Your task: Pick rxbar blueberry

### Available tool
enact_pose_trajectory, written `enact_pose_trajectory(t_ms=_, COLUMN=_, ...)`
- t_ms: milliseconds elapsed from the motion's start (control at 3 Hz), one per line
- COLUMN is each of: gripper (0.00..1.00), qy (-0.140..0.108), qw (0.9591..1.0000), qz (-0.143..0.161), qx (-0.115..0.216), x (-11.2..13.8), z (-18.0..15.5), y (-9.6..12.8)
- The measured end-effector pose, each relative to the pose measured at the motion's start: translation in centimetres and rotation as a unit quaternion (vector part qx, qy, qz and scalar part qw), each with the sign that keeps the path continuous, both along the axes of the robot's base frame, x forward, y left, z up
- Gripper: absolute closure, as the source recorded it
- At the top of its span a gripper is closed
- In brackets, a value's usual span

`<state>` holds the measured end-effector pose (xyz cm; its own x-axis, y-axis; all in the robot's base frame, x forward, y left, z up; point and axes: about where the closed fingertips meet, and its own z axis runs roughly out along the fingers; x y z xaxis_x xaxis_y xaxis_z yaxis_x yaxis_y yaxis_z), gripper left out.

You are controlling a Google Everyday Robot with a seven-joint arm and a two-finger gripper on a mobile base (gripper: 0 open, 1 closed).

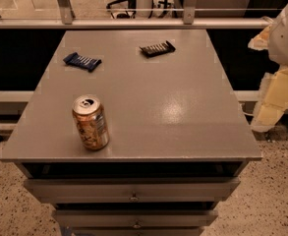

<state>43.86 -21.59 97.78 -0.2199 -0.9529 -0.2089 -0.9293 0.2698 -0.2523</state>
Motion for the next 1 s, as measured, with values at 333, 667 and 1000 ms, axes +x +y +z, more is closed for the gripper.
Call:
enact_pose_trajectory(t_ms=333, gripper=0.00, qy=0.000, qw=1.0000, qz=0.000, qx=0.000, x=0.0, z=0.0, y=0.0)
enact_pose_trajectory(t_ms=667, gripper=0.00, qy=-0.006, qw=0.9996, qz=0.012, qx=0.026, x=2.9, z=-1.2, y=2.9)
enact_pose_trajectory(t_ms=1000, gripper=0.00, qy=-0.016, qw=0.9956, qz=0.041, qx=0.082, x=8.9, z=-3.3, y=10.0)
